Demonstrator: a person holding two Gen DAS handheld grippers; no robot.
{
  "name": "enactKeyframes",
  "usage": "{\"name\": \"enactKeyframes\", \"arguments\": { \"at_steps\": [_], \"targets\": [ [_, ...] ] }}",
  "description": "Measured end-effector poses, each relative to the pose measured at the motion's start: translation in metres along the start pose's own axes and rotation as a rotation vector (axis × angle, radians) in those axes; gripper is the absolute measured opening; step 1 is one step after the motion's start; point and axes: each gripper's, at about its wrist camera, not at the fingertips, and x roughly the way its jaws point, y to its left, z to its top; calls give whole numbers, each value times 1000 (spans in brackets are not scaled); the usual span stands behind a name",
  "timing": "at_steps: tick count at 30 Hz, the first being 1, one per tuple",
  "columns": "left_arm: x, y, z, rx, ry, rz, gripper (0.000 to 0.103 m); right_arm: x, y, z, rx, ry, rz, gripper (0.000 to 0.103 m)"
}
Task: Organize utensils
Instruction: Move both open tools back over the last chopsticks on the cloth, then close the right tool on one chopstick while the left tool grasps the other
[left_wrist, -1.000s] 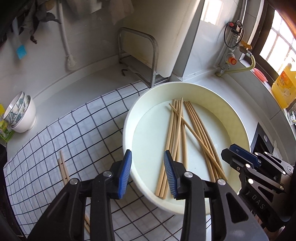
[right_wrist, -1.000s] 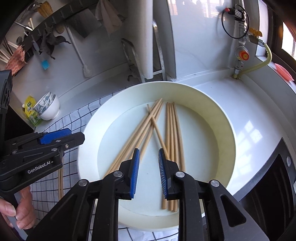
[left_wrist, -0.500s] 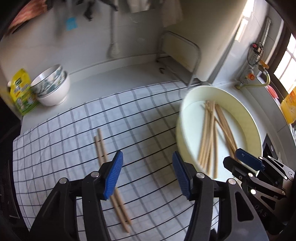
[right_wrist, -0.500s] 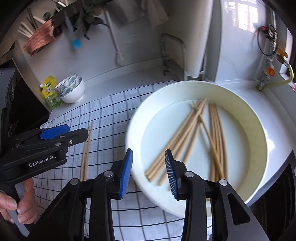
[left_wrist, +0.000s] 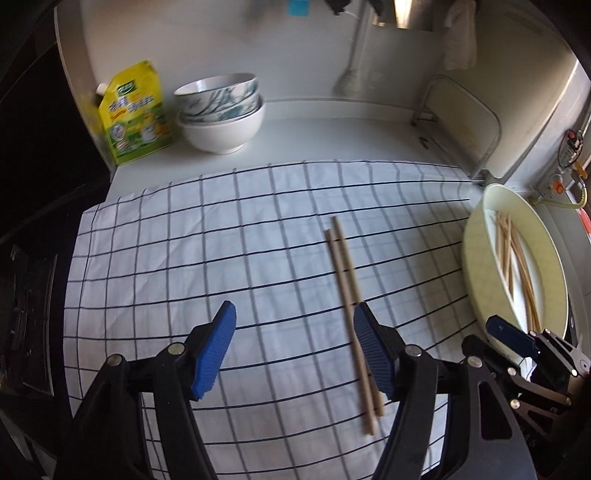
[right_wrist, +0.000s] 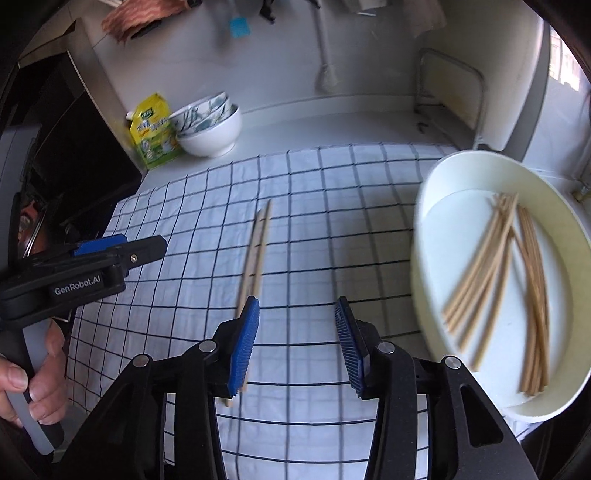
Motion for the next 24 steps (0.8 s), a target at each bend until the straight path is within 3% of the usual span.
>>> {"name": "enactKeyframes", "arguments": {
  "at_steps": [12, 24],
  "targets": [
    [30, 38, -27, -20, 62, 4, 68, 71, 25, -27, -5, 82, -24, 42],
    [39, 42, -36, -11, 79, -9, 68, 83, 37, -34, -69, 62, -101, 42]
  ]
}}
